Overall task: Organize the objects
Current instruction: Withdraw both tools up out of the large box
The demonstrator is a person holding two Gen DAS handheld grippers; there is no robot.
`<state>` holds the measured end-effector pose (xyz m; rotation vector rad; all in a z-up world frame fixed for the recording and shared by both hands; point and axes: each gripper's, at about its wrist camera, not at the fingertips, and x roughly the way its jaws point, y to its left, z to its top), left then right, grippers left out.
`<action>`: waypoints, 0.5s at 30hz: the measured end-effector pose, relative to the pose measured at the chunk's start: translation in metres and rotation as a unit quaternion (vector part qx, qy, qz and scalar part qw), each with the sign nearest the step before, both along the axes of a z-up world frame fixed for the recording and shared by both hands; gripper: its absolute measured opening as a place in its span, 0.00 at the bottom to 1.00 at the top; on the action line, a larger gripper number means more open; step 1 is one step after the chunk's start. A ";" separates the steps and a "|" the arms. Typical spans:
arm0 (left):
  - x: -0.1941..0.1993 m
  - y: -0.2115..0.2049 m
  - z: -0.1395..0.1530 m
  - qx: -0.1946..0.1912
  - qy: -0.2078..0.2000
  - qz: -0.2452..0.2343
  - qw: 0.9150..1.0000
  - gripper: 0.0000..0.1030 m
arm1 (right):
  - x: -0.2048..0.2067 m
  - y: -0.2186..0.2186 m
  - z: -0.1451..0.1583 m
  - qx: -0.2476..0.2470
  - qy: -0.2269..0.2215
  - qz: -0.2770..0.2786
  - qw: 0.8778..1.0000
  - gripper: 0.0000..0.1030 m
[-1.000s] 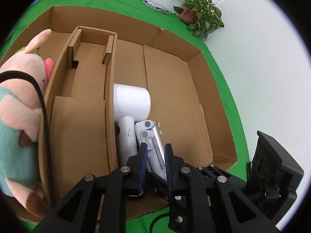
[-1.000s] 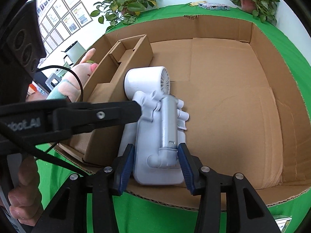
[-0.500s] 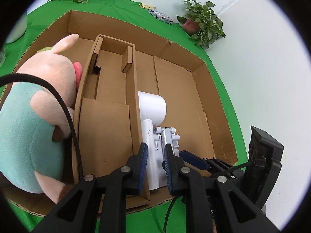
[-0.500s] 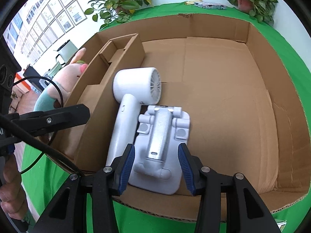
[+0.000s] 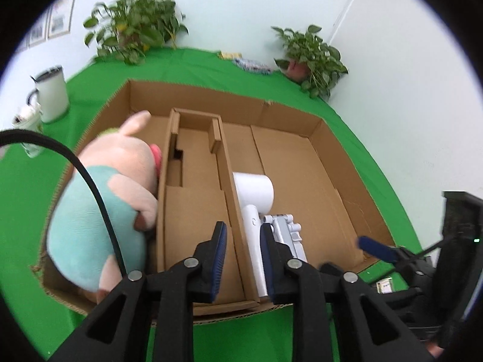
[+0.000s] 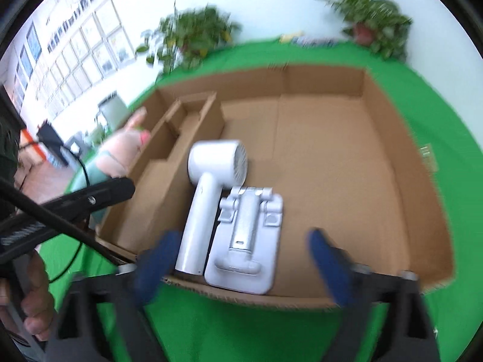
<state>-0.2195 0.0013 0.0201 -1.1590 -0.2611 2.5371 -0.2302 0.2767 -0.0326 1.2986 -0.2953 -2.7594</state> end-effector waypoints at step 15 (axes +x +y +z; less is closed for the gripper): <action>0.113 0.016 0.034 -0.138 0.205 0.078 0.966 0.74 | 0.111 -0.012 0.032 0.084 0.106 -0.051 0.989 0.99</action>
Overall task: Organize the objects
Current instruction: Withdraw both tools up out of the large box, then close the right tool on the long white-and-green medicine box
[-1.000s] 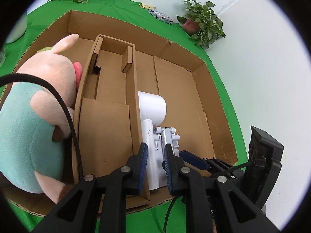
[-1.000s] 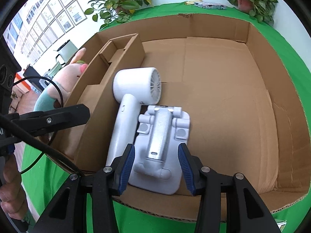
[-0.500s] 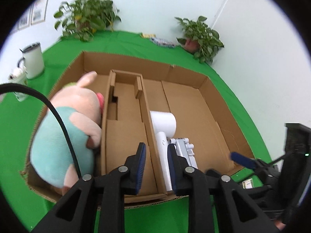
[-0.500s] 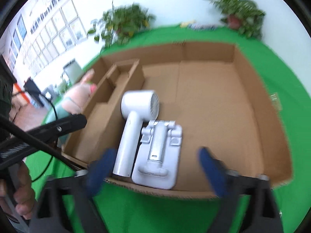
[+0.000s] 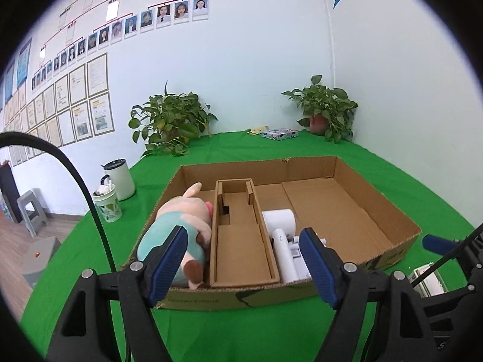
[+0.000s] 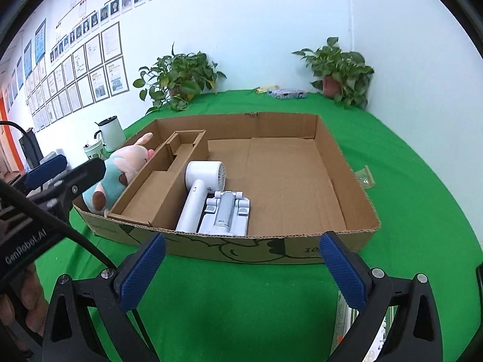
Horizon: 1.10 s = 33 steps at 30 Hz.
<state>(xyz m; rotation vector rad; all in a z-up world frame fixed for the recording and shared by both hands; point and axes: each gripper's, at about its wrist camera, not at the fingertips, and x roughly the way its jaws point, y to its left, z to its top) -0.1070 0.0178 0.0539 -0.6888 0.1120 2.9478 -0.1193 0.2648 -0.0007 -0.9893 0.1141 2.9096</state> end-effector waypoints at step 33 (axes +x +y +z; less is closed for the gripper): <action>0.037 0.005 -0.031 0.003 -0.034 0.000 0.999 0.74 | 0.060 0.010 -0.004 0.007 0.029 0.024 0.999 0.99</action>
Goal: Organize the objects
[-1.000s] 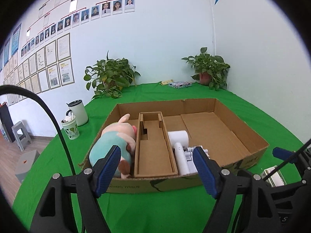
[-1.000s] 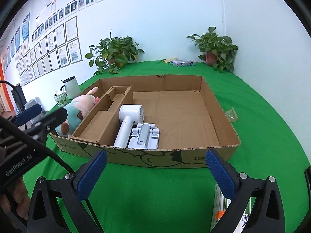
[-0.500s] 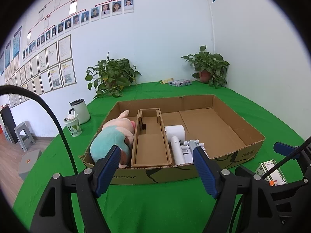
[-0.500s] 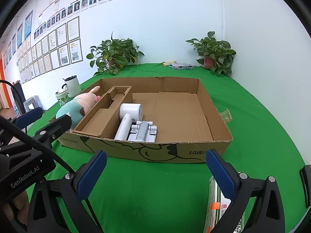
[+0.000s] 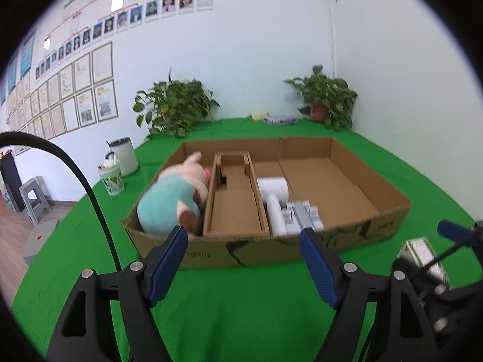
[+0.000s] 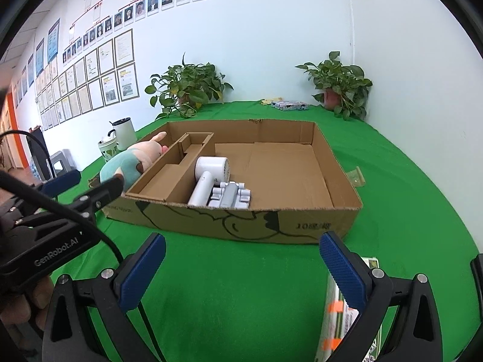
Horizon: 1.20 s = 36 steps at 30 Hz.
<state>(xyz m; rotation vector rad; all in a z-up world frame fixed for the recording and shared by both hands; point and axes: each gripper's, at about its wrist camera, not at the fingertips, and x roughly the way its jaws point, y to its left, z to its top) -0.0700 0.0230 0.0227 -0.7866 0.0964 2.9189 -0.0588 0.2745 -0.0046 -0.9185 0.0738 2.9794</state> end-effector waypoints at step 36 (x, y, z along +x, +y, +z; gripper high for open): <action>-0.021 -0.018 -0.075 0.113 -0.211 -0.082 0.968 0.74 | 0.048 0.005 -0.075 -0.010 -0.120 0.038 0.992 0.86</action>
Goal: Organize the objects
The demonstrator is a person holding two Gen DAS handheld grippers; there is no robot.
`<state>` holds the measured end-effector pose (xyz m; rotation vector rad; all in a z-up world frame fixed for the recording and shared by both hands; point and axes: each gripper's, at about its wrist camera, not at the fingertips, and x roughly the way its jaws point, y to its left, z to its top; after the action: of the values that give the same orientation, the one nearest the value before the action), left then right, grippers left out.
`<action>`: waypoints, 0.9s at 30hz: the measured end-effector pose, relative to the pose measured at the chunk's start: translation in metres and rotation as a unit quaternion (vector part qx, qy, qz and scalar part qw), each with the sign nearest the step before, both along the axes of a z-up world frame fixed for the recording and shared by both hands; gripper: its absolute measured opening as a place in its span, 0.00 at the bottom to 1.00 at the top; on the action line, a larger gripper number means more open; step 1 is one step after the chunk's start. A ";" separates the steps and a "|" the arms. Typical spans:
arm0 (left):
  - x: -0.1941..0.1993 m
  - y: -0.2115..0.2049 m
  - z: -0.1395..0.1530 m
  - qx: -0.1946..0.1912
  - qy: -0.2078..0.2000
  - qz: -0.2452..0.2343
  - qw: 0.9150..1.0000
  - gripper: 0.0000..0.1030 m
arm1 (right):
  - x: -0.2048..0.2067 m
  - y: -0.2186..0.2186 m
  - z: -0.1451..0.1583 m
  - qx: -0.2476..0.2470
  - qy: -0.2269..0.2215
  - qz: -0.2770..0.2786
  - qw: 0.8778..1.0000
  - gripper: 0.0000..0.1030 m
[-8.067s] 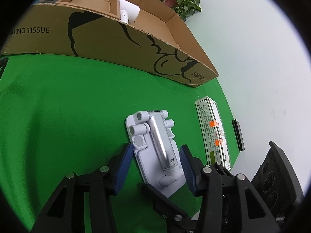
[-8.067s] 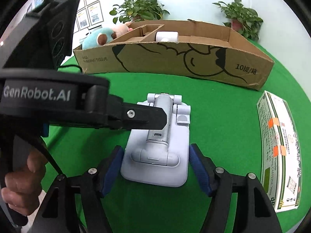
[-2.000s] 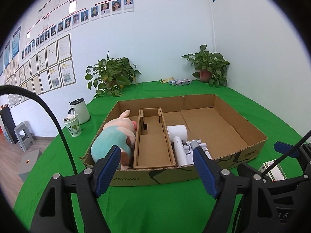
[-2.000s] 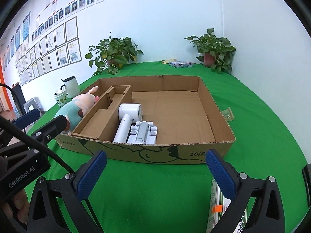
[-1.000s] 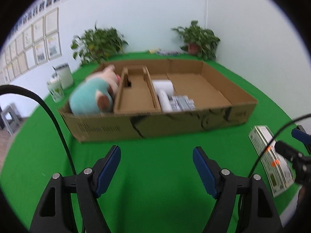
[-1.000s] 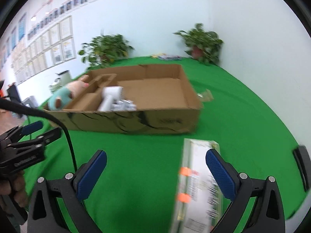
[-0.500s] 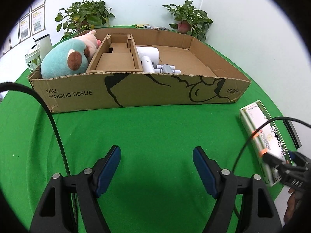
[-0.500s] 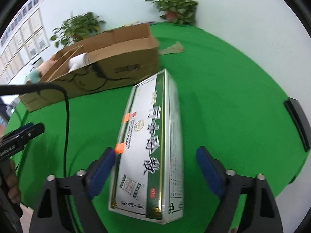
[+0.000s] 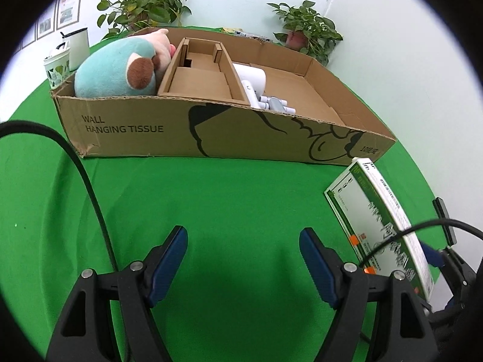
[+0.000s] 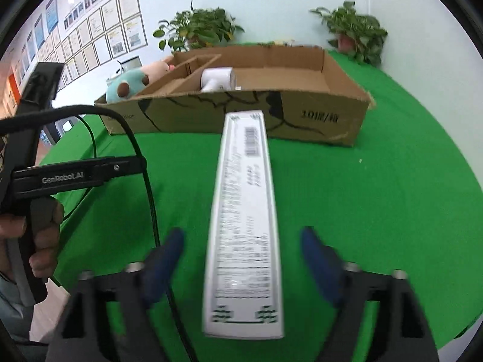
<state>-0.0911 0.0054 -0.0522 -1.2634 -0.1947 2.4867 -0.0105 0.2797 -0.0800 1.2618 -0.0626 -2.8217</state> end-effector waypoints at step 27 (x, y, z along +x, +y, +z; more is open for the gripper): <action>0.006 0.024 -0.005 -0.002 -0.010 -0.034 0.999 0.74 | 0.024 -0.018 0.011 0.152 0.049 0.068 0.985 0.75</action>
<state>-0.0852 0.0297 -0.0567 -1.2761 -0.1483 2.4186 0.0136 0.2614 -0.0687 1.1201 0.4585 -2.8430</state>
